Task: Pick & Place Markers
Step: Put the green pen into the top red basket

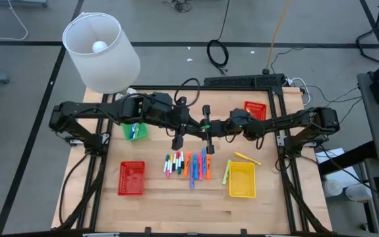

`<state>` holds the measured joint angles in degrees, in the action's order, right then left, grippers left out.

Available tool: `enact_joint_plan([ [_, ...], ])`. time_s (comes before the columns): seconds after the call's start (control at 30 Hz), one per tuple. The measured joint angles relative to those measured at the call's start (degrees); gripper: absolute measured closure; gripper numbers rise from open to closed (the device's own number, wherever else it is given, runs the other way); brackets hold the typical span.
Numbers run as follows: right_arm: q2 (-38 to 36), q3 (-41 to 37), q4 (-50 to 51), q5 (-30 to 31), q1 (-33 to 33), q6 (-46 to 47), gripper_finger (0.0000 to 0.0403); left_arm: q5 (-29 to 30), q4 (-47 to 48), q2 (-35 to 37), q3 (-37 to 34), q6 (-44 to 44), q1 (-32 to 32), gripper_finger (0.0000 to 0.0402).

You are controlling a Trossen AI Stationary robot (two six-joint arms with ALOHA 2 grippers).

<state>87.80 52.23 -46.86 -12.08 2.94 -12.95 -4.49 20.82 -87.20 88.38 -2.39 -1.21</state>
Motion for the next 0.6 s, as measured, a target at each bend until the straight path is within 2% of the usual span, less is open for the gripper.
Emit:
enact_joint_plan([
  [0.17,0.26,-0.22,4.10,0.10,-0.08,0.07,0.0386,3.71,-3.35,2.89,0.35,0.44,-0.11,0.0287],
  [0.3,0.04,-0.13,9.87,3.97,-0.15,1.10,0.0386,4.83,-2.07,4.62,0.17,0.25,-0.09,0.0254],
  [0.5,-8.80,-0.09,33.92,14.65,-0.17,3.11,0.0386,6.10,11.22,8.11,-0.95,-0.12,-0.20,0.0233],
  [0.6,-14.37,-0.13,47.65,19.95,-0.33,5.48,0.0386,6.51,7.03,8.50,-5.94,-0.40,-0.20,0.0232],
])
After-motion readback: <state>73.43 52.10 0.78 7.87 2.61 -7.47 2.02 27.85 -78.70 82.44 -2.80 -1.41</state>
